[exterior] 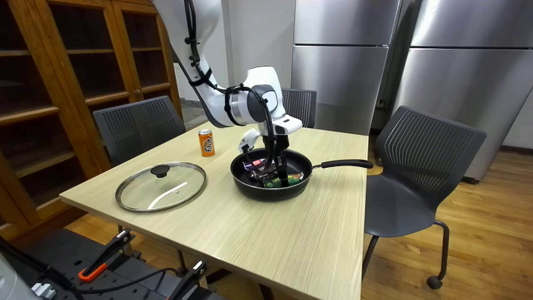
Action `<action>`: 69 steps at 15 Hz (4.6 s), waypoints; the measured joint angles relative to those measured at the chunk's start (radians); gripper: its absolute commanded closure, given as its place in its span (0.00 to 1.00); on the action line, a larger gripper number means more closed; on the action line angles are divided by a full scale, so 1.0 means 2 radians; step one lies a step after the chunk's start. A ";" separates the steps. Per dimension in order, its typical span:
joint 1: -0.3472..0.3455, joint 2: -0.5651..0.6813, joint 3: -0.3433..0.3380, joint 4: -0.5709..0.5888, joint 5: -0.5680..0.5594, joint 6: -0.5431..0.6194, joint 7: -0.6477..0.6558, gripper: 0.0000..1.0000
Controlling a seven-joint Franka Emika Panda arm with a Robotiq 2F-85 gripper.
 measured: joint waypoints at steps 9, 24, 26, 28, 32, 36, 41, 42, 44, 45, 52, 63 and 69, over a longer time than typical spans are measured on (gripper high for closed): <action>-0.002 -0.014 0.000 -0.008 0.000 0.005 0.000 0.00; -0.004 -0.145 0.048 -0.112 -0.004 0.012 -0.021 0.00; -0.004 -0.160 0.059 -0.125 -0.008 0.012 -0.022 0.00; -0.001 -0.172 0.070 -0.136 -0.014 0.012 -0.022 0.00; 0.011 -0.185 0.088 -0.154 -0.030 0.012 -0.022 0.00; 0.037 -0.187 0.098 -0.167 -0.056 0.012 -0.014 0.00; 0.078 -0.187 0.106 -0.182 -0.094 0.012 0.018 0.00; 0.086 -0.187 0.107 -0.185 -0.103 0.012 0.028 0.00; 0.100 -0.187 0.111 -0.189 -0.118 0.012 0.046 0.00; 0.107 -0.187 0.113 -0.192 -0.125 0.013 0.055 0.00; 0.124 -0.188 0.130 -0.199 -0.148 0.019 0.082 0.00; 0.140 -0.188 0.158 -0.196 -0.148 0.021 0.083 0.00; 0.149 -0.186 0.175 -0.194 -0.148 0.021 0.083 0.00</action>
